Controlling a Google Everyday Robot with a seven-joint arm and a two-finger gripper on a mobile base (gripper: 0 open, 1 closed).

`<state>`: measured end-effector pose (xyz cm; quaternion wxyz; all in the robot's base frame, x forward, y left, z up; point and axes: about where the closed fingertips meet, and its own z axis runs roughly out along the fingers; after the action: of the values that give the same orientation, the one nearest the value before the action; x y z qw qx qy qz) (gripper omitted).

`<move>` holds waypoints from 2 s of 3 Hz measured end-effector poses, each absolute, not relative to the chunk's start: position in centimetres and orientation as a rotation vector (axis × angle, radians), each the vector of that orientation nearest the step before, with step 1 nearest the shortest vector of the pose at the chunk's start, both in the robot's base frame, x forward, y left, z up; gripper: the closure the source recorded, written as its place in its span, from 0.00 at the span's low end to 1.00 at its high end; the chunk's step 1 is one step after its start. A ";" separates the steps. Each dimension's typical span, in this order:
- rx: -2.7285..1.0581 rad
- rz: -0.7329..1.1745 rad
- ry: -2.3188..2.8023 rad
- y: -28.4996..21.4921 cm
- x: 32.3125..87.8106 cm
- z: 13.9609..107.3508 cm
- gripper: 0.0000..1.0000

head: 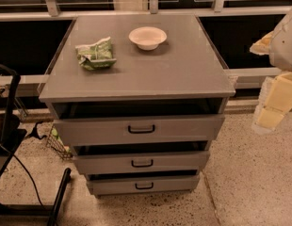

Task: Open bottom drawer

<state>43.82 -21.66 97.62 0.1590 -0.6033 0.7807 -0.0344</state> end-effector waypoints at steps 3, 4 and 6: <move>-1.661 -0.098 2.177 -20.7 45.3 93.1 0.00; -1.604 -0.073 2.189 -20.6 46.2 89.3 0.00; -1.638 0.050 2.287 -19.5 46.3 76.2 0.00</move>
Offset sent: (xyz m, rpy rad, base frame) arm 0.0167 0.0106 -0.0399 0.0297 -0.0572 0.0101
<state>46.30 -19.46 76.21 0.1631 -0.5744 0.8020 0.0175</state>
